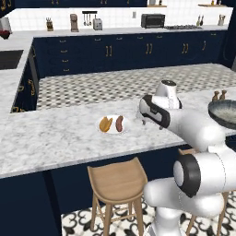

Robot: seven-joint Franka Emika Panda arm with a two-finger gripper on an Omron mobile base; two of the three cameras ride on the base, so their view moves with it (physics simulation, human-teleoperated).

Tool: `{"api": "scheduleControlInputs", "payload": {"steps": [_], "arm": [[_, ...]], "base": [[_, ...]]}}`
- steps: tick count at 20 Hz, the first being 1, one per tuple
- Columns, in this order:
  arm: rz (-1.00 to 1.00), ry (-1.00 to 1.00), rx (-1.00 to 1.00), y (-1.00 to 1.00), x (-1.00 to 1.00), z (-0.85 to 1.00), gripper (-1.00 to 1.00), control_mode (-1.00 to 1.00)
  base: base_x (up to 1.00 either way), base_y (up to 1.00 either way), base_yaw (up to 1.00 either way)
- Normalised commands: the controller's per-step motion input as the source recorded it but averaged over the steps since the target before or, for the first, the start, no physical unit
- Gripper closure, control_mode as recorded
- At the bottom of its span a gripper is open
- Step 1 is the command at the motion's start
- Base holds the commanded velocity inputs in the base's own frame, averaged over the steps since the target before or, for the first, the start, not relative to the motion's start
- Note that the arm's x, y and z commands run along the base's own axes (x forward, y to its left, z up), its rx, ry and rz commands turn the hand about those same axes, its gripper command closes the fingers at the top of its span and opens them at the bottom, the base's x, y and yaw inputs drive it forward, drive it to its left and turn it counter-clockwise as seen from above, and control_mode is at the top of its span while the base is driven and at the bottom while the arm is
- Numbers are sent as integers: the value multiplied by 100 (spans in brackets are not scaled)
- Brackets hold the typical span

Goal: Place one bun and one sausage from the bowl on each plate.

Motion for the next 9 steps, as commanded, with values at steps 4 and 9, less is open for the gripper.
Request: {"api": "scheduleControlInputs", "payload": {"steps": [4, 9], "arm": [[-22, 25, -7, -87, -50, -39, -100, -100], [-9, 14, -11, -44, 2, -59, -100, -100]], "base": [[0, 0, 0], [0, 0, 0]]}}
